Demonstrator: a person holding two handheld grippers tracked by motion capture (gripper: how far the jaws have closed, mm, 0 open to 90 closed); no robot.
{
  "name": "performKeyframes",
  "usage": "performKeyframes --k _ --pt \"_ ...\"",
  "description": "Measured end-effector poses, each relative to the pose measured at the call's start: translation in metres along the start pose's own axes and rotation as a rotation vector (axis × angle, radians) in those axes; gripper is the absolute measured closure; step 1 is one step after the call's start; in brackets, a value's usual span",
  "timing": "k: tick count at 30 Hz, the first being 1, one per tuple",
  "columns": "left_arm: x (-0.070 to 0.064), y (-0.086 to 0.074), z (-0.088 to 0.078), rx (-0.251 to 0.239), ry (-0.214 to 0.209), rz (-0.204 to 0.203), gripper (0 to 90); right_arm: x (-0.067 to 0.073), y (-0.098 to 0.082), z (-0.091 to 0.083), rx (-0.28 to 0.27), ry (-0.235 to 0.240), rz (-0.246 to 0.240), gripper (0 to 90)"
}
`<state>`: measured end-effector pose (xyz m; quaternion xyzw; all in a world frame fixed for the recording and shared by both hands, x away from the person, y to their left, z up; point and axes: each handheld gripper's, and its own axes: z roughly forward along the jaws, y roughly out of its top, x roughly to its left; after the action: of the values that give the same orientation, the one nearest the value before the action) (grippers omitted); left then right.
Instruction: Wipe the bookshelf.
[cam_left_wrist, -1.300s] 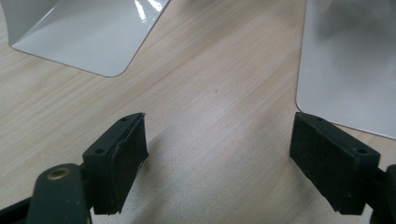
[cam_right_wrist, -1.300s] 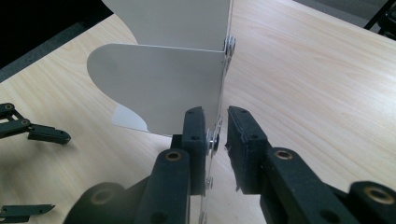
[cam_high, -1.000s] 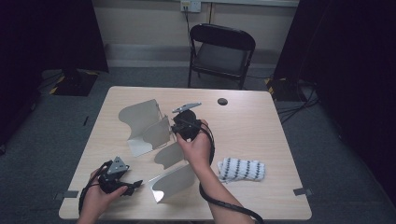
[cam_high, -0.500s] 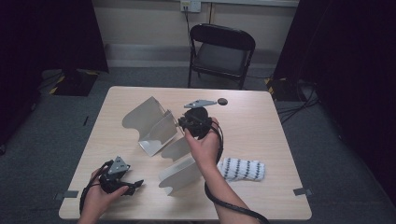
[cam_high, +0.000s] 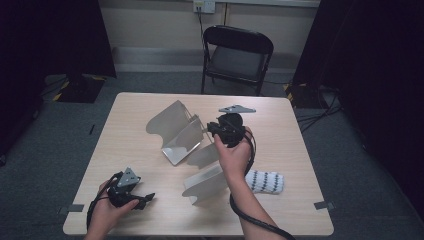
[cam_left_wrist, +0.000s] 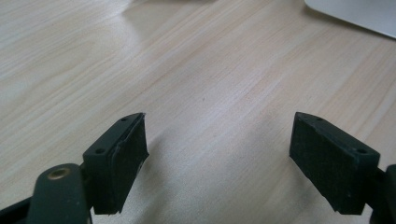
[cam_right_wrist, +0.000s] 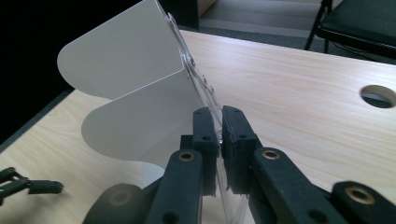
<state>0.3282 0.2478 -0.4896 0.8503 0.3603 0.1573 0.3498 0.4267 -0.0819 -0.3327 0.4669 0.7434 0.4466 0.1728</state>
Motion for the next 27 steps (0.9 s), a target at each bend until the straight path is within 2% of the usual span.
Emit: performKeyframes --k 2,5,8,12,19,24,25,27 --pt "-0.001 0.000 0.001 -0.006 -0.002 -0.014 19.1 -0.010 -0.003 -0.005 -0.002 -0.015 0.026 84.3" --pt "-0.002 0.000 0.002 0.007 -0.006 0.006 19.1 -0.019 -0.008 -0.008 0.007 -0.035 0.040 84.3" --pt "-0.004 0.001 0.003 -0.001 -0.006 -0.001 19.1 -0.023 -0.012 -0.009 0.016 -0.055 0.038 84.5" --pt "-0.006 0.004 0.004 0.007 -0.012 0.017 19.2 -0.033 -0.022 -0.011 0.030 -0.069 0.078 84.5" --pt "-0.010 0.004 0.008 0.011 -0.021 0.014 19.3 -0.039 -0.033 -0.007 0.059 -0.077 0.102 84.7" --pt "-0.010 0.004 0.010 0.011 -0.021 0.013 19.2 -0.038 -0.035 -0.008 0.058 -0.075 0.081 84.3" --pt "-0.009 0.004 0.009 0.020 -0.019 0.028 19.2 -0.038 -0.037 -0.009 0.055 -0.080 0.076 83.6" --pt "-0.011 0.004 0.009 0.013 -0.021 0.015 19.2 -0.039 -0.039 -0.009 0.051 -0.075 0.074 82.7"
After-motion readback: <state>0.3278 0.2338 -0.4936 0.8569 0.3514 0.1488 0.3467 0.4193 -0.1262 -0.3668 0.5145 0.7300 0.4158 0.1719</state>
